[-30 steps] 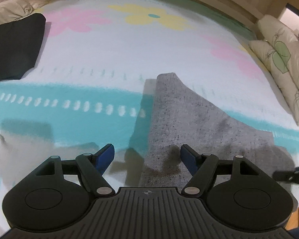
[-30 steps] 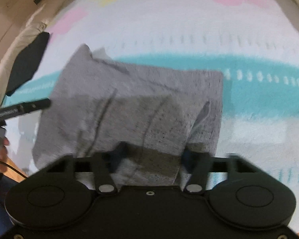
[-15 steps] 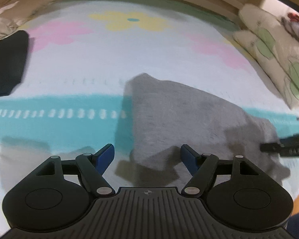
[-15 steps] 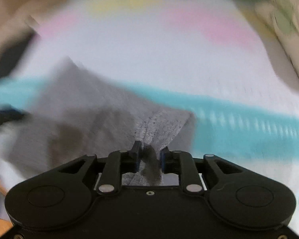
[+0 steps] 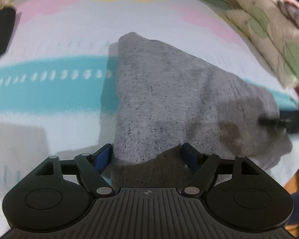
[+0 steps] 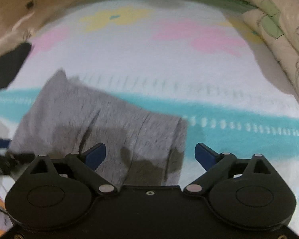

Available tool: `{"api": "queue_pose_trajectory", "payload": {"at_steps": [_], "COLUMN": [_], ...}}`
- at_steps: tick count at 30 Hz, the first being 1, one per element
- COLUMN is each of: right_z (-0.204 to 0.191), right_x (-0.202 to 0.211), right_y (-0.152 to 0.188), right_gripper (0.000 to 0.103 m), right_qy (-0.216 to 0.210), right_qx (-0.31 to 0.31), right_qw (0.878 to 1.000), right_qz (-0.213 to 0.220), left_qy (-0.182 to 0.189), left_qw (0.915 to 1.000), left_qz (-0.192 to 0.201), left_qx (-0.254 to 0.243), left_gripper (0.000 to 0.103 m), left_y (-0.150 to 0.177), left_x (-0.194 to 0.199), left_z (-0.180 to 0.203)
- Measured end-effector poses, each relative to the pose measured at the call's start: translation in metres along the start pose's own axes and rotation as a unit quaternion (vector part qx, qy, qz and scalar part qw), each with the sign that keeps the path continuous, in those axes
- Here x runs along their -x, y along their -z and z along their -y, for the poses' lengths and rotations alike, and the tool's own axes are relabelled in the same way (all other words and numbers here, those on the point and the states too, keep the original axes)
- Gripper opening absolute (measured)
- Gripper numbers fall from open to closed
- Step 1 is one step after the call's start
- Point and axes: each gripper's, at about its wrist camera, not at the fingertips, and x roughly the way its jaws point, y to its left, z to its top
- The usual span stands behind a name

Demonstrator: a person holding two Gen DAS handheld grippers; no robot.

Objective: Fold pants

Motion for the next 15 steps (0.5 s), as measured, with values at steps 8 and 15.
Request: {"api": "queue_pose_trajectory", "payload": {"at_steps": [8,15], "right_z": [0.028,0.032], "right_x": [-0.03,-0.032], "right_y": [0.042,0.034], "right_gripper": [0.103,0.103], "right_qy": [-0.078,-0.096], "right_qx": [-0.106,-0.073], "right_qw": [0.991,0.992], "right_qz": [-0.032,-0.045], "left_qy": [-0.042,-0.054], "left_qw": [0.9989,0.9974], "left_qz": [0.013,0.026], "left_qx": [-0.014,-0.04], "left_gripper": [0.099,0.099], "left_y": [0.001,0.007], "left_x": [-0.007,0.002], "left_z": [0.008,0.013]}}
